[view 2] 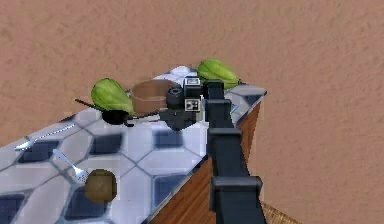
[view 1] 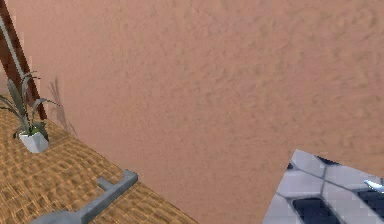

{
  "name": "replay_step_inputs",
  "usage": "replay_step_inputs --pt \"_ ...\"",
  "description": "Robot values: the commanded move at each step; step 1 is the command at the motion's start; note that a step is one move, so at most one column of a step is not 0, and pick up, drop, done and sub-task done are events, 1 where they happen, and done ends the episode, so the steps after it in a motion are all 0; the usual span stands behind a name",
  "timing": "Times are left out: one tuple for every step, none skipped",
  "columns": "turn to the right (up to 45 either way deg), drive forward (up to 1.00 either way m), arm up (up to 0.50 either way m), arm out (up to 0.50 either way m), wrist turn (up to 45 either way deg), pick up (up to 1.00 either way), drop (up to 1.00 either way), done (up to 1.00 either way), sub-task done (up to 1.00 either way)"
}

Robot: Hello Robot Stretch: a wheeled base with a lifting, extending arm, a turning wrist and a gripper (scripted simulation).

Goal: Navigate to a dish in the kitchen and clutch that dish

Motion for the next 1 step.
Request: replay_step_inputs --pt "0.0 0.00 0.00 0.00 0.0 0.00 0.00 1.00 0.00"
